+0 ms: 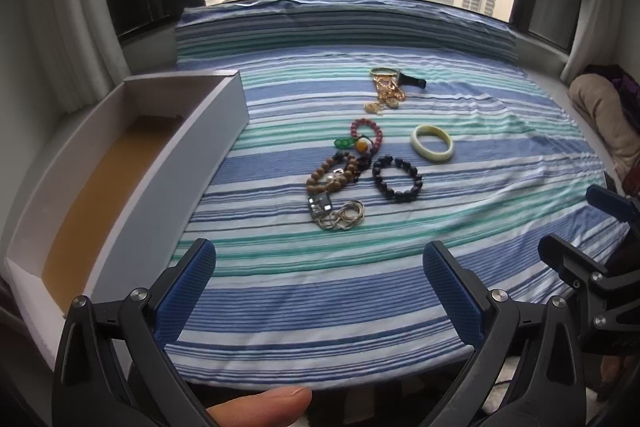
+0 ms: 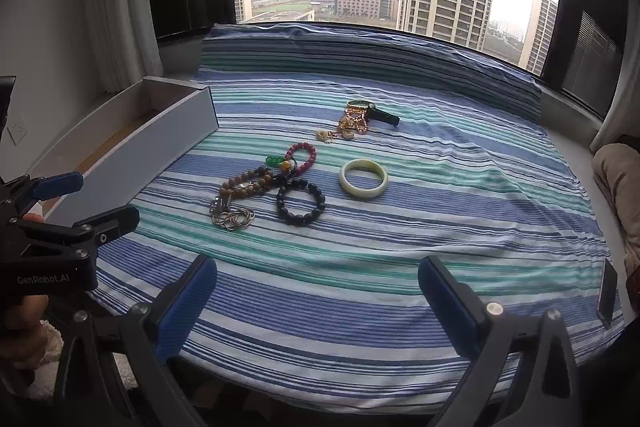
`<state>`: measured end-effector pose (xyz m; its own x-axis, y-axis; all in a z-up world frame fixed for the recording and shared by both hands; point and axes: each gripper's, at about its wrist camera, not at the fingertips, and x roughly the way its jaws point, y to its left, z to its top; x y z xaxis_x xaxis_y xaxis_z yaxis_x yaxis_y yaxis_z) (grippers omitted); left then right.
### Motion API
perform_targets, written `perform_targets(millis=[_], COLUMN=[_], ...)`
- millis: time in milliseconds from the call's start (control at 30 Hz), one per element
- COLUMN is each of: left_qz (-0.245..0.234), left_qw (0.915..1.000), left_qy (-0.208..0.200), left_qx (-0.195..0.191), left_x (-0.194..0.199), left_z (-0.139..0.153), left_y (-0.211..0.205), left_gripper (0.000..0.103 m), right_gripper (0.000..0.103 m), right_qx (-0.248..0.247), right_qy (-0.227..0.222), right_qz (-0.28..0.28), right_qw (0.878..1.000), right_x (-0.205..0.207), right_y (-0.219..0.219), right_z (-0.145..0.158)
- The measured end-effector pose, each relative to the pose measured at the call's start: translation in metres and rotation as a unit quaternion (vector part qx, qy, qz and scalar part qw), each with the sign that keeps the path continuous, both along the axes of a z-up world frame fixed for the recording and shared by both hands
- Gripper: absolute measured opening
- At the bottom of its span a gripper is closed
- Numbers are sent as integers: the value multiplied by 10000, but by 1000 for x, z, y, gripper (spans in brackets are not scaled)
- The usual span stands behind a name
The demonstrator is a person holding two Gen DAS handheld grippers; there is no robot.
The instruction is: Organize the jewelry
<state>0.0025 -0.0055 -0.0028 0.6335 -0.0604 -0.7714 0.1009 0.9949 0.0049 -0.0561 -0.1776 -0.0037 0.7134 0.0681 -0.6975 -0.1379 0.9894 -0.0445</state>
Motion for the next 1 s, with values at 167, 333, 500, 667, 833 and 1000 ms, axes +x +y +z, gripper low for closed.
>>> perform_targets(millis=[167,333,500,667,833,1000], left_qz=[7,10,16,13,14,24], left_qw=[10000,10000,9999,9999,9999,9999], left_qy=[34,68,108,153,148,152], left_qx=[21,21,17,37,40,29], left_x=[0,1,1,1,0,0], left_z=[-1,-2,-2,-3,-3,-3], left_y=[0,1,1,1,1,2], left_gripper=[103,103,103,103,103,103], right_gripper=[102,102,102,102,102,102], right_qx=[2,6,17,9,4,2], right_qy=[-14,9,14,-1,-9,-36], right_qz=[11,13,26,24,34,50], right_qw=[10000,10000,10000,10000,10000,10000], right_x=[-2,0,1,2,2,0], right_y=[1,1,2,3,3,3], right_z=[1,1,0,1,1,2])
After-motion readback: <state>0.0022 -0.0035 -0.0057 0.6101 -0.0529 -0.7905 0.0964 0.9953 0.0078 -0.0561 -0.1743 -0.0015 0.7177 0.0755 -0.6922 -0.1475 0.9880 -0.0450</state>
